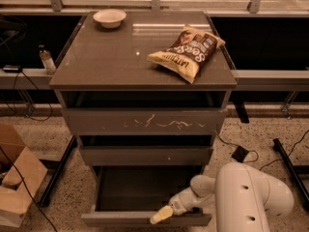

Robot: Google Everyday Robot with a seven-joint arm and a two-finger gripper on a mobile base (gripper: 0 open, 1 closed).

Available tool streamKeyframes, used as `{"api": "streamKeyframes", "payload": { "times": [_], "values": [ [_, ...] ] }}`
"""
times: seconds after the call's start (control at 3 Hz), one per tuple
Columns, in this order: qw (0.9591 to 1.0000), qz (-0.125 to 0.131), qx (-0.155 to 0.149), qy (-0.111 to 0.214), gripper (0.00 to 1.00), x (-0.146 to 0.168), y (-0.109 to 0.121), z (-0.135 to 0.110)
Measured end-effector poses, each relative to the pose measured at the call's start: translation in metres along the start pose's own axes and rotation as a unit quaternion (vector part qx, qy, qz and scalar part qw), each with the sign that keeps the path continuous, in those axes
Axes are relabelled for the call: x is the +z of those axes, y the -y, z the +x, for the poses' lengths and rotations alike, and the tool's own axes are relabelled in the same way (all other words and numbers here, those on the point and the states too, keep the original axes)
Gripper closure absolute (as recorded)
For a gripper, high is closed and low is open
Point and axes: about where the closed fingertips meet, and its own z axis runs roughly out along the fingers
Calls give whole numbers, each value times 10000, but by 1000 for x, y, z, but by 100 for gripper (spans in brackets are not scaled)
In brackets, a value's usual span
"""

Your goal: Open bottom drawer

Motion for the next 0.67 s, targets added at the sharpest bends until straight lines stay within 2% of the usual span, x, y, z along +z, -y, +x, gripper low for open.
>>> {"api": "streamKeyframes", "payload": {
  "times": [0.33,0.67],
  "values": [
    [10000,-23,55,-21,0,1,-3,2],
    [9991,-154,397,-9,0,12,-11,32]
  ]
}}
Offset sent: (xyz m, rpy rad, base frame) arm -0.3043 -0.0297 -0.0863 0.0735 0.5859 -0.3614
